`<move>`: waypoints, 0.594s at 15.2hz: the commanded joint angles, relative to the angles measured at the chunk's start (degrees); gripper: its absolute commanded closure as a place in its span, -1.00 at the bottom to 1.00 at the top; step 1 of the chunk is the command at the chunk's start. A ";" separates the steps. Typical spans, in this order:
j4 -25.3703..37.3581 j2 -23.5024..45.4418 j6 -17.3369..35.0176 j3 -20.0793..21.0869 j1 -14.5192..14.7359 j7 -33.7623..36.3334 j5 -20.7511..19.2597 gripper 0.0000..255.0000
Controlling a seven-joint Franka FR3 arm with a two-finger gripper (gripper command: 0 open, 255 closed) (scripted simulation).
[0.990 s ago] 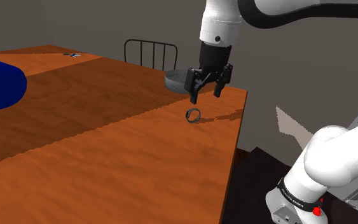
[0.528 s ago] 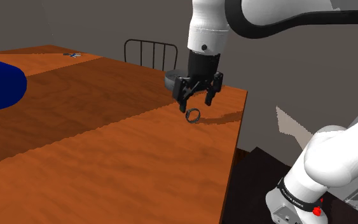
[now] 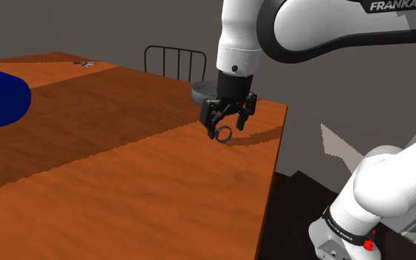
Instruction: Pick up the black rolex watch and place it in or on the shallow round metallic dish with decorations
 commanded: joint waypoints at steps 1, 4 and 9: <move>-0.02 0.01 0.03 0.01 0.00 0.00 0.00 -1.00; -0.01 0.01 0.03 0.00 0.00 0.00 0.00 1.00; -0.01 0.01 0.03 0.00 0.00 0.00 0.00 1.00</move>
